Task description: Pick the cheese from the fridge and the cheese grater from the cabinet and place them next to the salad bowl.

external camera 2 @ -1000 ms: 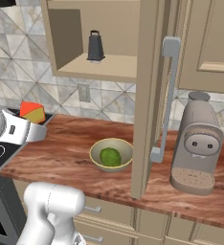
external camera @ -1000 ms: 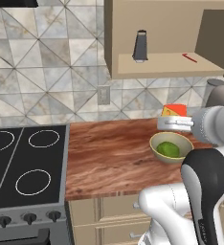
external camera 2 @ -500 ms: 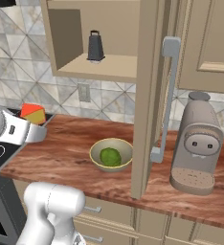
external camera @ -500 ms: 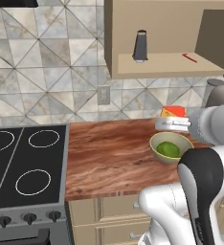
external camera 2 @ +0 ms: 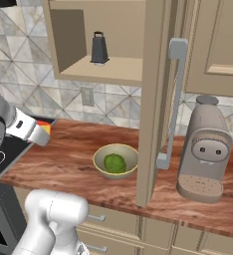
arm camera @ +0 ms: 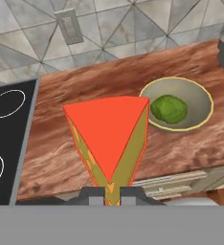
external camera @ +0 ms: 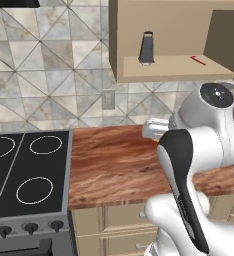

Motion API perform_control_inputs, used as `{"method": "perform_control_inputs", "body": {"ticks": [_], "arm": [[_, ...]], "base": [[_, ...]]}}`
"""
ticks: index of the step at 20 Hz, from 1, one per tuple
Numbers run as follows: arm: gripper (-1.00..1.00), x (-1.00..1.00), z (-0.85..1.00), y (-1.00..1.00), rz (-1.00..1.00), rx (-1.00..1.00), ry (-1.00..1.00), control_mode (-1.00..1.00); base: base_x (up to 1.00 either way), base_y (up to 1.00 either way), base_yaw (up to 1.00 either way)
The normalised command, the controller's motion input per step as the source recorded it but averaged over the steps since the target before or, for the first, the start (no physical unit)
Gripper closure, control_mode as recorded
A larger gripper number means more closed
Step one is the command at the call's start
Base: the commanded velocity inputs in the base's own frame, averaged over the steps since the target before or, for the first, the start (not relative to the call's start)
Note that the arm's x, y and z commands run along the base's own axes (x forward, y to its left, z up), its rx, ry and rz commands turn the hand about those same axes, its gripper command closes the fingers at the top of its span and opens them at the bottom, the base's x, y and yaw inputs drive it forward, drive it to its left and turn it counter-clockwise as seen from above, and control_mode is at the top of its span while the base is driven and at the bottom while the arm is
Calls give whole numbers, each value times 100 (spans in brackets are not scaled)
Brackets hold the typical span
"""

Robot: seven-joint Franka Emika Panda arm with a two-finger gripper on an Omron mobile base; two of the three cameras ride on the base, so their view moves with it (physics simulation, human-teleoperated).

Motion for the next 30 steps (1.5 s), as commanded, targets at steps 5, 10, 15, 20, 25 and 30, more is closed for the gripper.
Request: {"method": "perform_control_inputs", "body": {"ticks": [5, 10, 15, 20, 25, 30], "arm": [[100, 35, -37, 0, 0, 1, 17, -100], [100, 21, -59, -2, 0, -2, 0, -100], [100, 26, -44, -5, 0, -2, -7, -100], [100, 20, -29, -3, 0, -1, -5, -100], [100, 31, -18, -1, 0, 0, 1, -100], [100, 30, -12, 0, 0, 0, 0, -100]], "base": [[0, 0, 0], [0, 0, 0], [0, 0, 0], [0, 0, 0], [0, 0, 0], [0, 0, 0]]}}
